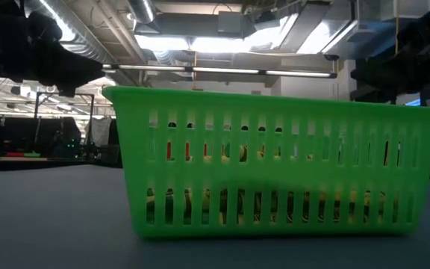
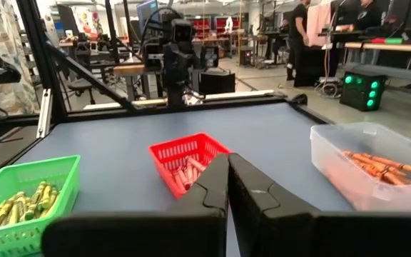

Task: Sort crayons
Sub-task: Return to Home Position

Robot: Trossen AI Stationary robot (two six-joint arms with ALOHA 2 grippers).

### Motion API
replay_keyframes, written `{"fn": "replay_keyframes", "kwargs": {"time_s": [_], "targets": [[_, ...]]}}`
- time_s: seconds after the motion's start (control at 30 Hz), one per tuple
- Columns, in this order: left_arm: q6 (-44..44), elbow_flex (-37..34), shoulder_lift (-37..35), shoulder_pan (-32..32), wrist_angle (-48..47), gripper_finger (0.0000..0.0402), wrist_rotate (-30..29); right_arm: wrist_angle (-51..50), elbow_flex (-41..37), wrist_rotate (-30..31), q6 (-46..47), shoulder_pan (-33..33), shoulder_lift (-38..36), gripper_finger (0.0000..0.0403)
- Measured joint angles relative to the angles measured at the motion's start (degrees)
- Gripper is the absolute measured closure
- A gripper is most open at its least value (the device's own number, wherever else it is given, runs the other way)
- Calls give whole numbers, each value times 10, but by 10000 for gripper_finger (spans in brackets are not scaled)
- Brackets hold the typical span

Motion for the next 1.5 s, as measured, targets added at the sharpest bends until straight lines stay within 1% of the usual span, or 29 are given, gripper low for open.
{"fn": "replay_keyframes", "kwargs": {"time_s": [0.23, 1.5], "targets": [[49, 0, 0, 0, 0, 272, 0, -1, 0, -25, 3, 0, 4, 393], [49, 0, 0, 0, 1, 272, 3, 1, -1, -26, 3, 0, 4, 393]]}}
